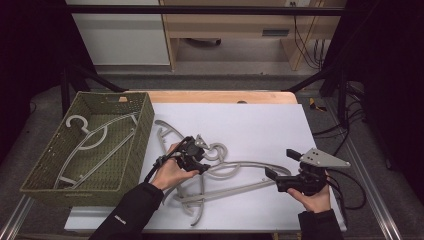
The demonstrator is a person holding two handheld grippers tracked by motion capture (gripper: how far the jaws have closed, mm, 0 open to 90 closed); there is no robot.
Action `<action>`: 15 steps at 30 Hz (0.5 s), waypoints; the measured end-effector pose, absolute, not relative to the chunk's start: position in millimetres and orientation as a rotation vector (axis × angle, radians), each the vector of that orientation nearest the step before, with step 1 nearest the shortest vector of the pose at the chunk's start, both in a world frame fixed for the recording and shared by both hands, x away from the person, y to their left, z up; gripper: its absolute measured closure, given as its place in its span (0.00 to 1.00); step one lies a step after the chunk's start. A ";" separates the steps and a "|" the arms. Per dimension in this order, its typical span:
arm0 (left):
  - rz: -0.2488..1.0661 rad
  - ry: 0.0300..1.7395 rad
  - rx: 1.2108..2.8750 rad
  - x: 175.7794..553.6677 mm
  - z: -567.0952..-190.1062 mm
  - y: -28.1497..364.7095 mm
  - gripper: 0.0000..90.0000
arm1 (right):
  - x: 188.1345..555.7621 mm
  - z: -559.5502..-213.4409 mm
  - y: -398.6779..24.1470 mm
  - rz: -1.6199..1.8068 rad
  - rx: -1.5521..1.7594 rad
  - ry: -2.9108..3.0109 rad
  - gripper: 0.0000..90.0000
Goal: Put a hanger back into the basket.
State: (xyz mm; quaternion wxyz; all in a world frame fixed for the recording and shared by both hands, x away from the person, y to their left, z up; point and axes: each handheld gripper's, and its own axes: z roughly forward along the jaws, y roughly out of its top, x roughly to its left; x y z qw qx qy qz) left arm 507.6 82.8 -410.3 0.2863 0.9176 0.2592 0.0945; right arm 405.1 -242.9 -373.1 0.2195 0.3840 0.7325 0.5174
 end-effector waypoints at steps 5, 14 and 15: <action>0.241 0.673 2.450 515.4 -408.3 69.6 0.44 | 405.3 -373.3 -242.9 1.430 1.062 2.028 0.05; 0.209 0.678 2.519 528.8 -427.1 51.7 0.47 | 405.1 -372.9 -243.1 1.438 1.061 2.027 0.06; 0.198 0.679 2.521 529.8 -428.7 50.3 0.47 | 405.1 -372.9 -242.9 1.437 1.060 2.028 0.06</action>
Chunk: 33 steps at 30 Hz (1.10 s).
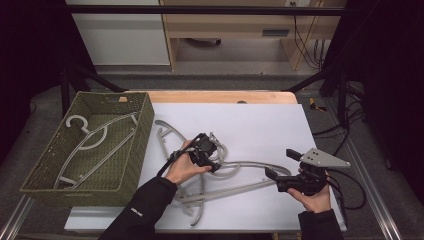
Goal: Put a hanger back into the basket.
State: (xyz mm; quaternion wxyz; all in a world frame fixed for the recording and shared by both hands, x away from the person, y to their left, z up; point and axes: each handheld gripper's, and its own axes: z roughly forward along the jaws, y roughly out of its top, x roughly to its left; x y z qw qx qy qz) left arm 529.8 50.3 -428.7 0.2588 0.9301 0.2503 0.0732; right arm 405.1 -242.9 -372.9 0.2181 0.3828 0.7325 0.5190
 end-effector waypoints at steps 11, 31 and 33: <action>0.162 0.645 2.619 531.6 -446.0 42.5 0.70 | 405.0 -372.8 -242.7 1.437 1.055 2.033 0.06; 0.111 0.627 2.596 515.6 -429.5 53.7 0.91 | 404.1 -371.6 -244.2 1.441 1.056 2.027 0.06; 0.103 0.618 2.583 512.1 -423.8 56.8 0.91 | 403.9 -371.3 -244.7 1.443 1.054 2.024 0.06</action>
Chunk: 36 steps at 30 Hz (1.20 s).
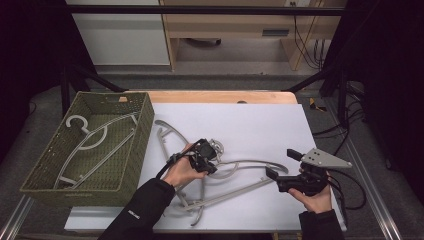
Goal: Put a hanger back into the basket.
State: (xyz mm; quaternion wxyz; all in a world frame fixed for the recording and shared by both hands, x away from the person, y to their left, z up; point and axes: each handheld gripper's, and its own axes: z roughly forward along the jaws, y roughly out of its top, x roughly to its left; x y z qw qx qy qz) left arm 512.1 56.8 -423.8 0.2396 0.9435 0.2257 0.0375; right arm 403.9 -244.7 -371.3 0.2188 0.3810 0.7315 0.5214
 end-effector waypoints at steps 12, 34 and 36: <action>0.118 0.617 2.493 494.5 -393.9 73.9 0.92 | 402.4 -369.7 -246.6 1.450 1.055 2.017 0.06; 0.323 0.679 2.317 472.4 -315.0 120.9 0.92 | 398.3 -364.5 -252.6 1.469 1.064 1.983 0.06; 0.344 0.691 2.308 471.8 -308.6 126.5 0.92 | 398.3 -364.5 -253.0 1.468 1.063 1.984 0.06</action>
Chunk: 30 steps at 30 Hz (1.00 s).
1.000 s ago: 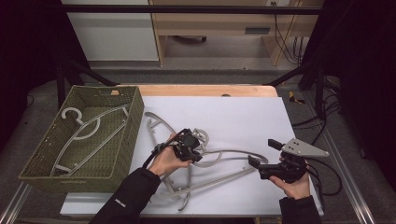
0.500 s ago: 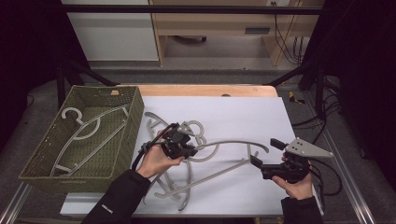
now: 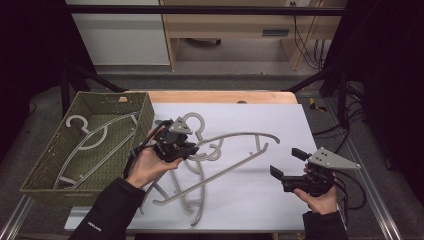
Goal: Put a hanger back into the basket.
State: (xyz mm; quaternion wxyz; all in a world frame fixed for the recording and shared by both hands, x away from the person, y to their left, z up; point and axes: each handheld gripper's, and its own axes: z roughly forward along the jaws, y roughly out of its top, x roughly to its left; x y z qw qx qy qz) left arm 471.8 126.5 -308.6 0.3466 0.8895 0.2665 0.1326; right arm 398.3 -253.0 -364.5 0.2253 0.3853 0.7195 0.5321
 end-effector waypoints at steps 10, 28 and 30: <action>0.404 0.723 2.267 470.1 -286.8 156.4 0.92 | 398.7 -365.1 -254.2 1.461 1.060 1.985 0.06; 0.501 0.817 2.198 464.9 -252.3 230.6 0.92 | 401.2 -368.0 -254.5 1.448 1.087 1.977 0.04; 0.526 0.836 2.191 465.8 -250.3 237.5 0.92 | 401.8 -368.8 -254.4 1.442 1.085 1.981 0.04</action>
